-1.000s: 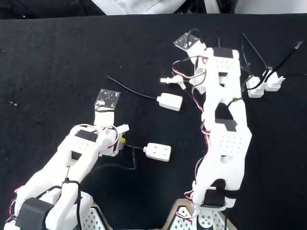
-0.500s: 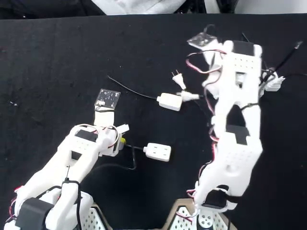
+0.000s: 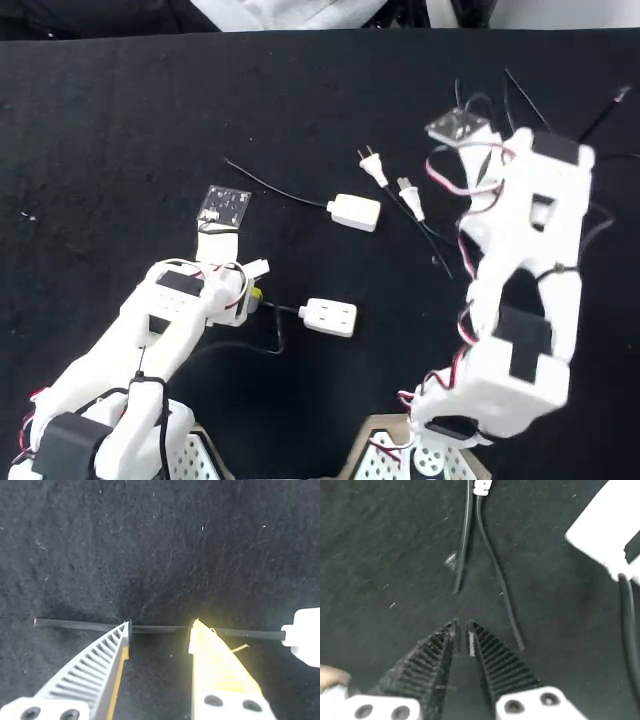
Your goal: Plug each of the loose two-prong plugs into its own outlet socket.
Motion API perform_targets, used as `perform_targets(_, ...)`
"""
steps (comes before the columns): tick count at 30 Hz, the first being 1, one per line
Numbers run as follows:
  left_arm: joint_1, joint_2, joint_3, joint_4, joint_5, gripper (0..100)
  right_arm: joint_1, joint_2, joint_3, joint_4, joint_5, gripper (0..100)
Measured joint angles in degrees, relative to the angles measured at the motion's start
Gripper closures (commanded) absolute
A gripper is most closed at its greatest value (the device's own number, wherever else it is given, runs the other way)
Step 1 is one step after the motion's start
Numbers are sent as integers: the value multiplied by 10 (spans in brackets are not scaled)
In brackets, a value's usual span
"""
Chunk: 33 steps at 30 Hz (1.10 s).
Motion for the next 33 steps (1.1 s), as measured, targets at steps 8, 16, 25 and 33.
perform_targets(8, 0, 0, 0, 0, 0, 802, -93, -36, 125, -233, -131, 827)
perform_targets(16, 0, 0, 0, 0, 0, 802, -118, 84, 54, -281, -209, 887)
perform_targets(25, 0, 0, 0, 0, 0, 802, -119, 258, -140, -207, -210, 884)
perform_targets(33, 0, 0, 0, 0, 0, 802, -124, 322, -220, -194, -210, 884)
